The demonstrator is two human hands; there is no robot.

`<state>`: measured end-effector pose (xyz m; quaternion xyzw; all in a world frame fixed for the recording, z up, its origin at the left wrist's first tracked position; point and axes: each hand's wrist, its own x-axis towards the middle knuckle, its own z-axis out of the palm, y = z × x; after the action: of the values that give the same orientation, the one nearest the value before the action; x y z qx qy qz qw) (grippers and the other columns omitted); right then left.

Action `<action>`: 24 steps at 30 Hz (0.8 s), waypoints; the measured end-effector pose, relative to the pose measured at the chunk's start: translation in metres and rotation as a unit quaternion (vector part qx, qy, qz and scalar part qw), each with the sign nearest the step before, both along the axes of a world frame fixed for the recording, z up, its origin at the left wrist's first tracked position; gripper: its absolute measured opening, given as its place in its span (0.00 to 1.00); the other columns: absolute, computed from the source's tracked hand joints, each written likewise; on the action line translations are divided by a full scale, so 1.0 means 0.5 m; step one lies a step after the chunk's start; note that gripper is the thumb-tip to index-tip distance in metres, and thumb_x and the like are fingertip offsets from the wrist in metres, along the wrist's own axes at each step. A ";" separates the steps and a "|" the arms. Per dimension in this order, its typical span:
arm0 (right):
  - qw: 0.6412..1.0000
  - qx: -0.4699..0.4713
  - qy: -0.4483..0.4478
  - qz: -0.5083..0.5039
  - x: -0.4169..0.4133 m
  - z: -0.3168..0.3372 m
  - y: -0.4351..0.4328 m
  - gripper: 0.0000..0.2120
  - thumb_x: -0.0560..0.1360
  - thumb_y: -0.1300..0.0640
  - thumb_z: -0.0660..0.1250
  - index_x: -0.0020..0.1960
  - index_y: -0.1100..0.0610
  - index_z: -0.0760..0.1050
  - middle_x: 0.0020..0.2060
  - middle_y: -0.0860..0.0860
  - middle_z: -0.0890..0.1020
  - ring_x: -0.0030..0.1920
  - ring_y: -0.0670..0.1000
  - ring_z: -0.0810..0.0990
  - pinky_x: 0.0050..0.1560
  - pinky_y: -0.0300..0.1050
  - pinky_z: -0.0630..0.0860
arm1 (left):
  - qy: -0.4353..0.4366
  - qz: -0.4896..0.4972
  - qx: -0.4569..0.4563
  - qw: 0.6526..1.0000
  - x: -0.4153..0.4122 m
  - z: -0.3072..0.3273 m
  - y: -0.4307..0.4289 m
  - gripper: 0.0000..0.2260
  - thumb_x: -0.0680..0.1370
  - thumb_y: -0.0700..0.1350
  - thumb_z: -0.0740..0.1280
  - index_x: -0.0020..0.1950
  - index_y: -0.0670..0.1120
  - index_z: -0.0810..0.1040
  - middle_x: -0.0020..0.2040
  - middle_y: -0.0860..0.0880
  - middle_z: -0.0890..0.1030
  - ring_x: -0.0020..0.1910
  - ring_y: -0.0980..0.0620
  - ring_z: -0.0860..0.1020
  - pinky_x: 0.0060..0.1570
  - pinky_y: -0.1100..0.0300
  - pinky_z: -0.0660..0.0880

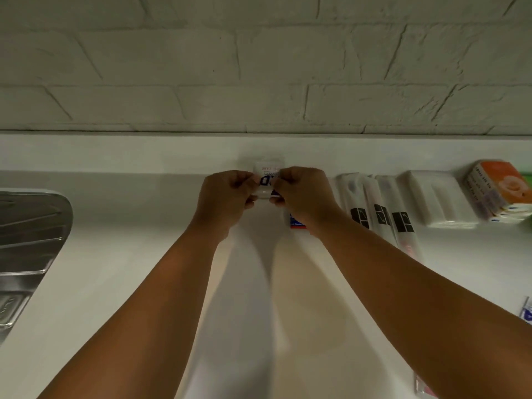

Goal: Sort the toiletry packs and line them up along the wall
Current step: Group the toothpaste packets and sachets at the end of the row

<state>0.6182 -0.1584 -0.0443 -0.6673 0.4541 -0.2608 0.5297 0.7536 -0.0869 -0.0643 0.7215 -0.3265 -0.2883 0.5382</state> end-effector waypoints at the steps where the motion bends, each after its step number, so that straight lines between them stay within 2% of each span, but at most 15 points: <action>1: 0.996 -0.074 0.045 0.013 0.006 -0.005 -0.007 0.08 0.78 0.58 0.66 0.55 0.55 0.81 0.49 0.53 0.85 0.48 0.51 0.84 0.56 0.47 0.80 | -0.018 0.020 0.008 1.000 0.015 0.000 -0.003 0.06 0.78 0.45 0.71 0.48 0.44 0.85 0.36 0.47 0.84 0.32 0.57 0.81 0.35 0.62 0.79; 2: 0.982 -0.158 0.102 0.034 0.009 -0.009 -0.014 0.11 0.79 0.58 0.65 0.59 0.56 0.80 0.52 0.53 0.84 0.51 0.51 0.83 0.57 0.41 0.77 | -0.035 0.042 0.019 0.998 0.032 -0.002 -0.008 0.05 0.78 0.45 0.72 0.45 0.45 0.85 0.35 0.47 0.84 0.31 0.56 0.81 0.35 0.60 0.80; 3: 0.957 -0.234 0.160 0.062 0.011 -0.014 -0.022 0.13 0.79 0.58 0.65 0.62 0.56 0.79 0.55 0.52 0.83 0.54 0.51 0.81 0.56 0.40 0.74 | -0.047 0.061 0.034 0.996 0.050 -0.006 -0.012 0.05 0.77 0.45 0.72 0.42 0.47 0.84 0.34 0.46 0.84 0.31 0.54 0.81 0.37 0.56 0.82; 5: 0.898 -0.336 0.256 0.122 0.017 -0.033 -0.036 0.14 0.78 0.56 0.65 0.63 0.56 0.77 0.56 0.53 0.81 0.56 0.53 0.77 0.54 0.43 0.73 | -0.067 0.079 0.068 0.992 0.083 -0.018 -0.021 0.06 0.76 0.45 0.74 0.39 0.48 0.84 0.34 0.44 0.84 0.33 0.48 0.82 0.42 0.48 0.84; 7: 0.853 -0.379 0.323 0.158 0.029 -0.053 -0.046 0.15 0.78 0.55 0.65 0.63 0.56 0.78 0.57 0.54 0.79 0.58 0.54 0.75 0.55 0.47 0.76 | -0.112 0.072 0.103 0.986 0.100 -0.028 -0.030 0.05 0.74 0.46 0.75 0.42 0.46 0.87 0.36 0.43 0.85 0.37 0.42 0.84 0.45 0.45 0.83; 9: 0.828 -0.397 0.352 0.179 0.041 -0.062 -0.051 0.13 0.78 0.56 0.66 0.62 0.55 0.79 0.58 0.53 0.78 0.59 0.54 0.74 0.58 0.50 0.76 | -0.161 0.063 0.137 0.975 0.100 -0.032 -0.036 0.08 0.74 0.48 0.75 0.47 0.44 0.87 0.40 0.42 0.86 0.42 0.42 0.84 0.47 0.49 0.82; 13: 0.805 -0.428 0.363 0.195 0.062 -0.066 -0.056 0.14 0.78 0.54 0.67 0.62 0.56 0.79 0.58 0.54 0.78 0.60 0.54 0.74 0.63 0.49 0.73 | -0.185 0.069 0.168 0.966 0.097 -0.026 -0.045 0.11 0.73 0.49 0.75 0.48 0.43 0.87 0.43 0.43 0.86 0.43 0.46 0.83 0.42 0.60 0.75; 19: 0.796 -0.402 0.399 0.211 0.079 -0.066 -0.060 0.16 0.77 0.53 0.68 0.64 0.56 0.77 0.59 0.54 0.77 0.62 0.55 0.73 0.65 0.51 0.72 | -0.206 0.081 0.197 0.955 0.097 -0.033 -0.049 0.10 0.72 0.49 0.75 0.47 0.44 0.87 0.44 0.44 0.86 0.46 0.45 0.83 0.41 0.60 0.74; 24: 0.808 -0.409 0.378 0.193 0.075 -0.060 -0.046 0.15 0.78 0.55 0.67 0.62 0.58 0.78 0.57 0.55 0.77 0.60 0.55 0.74 0.61 0.49 0.74 | -0.234 0.076 0.195 0.949 0.091 -0.028 -0.043 0.08 0.73 0.49 0.74 0.44 0.44 0.87 0.40 0.44 0.85 0.43 0.45 0.82 0.39 0.61 0.73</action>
<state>0.6559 -0.1812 -0.0741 -0.9420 0.3312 -0.0419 0.0341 0.7989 -0.1083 -0.0783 0.8822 -0.3249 -0.1271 0.3161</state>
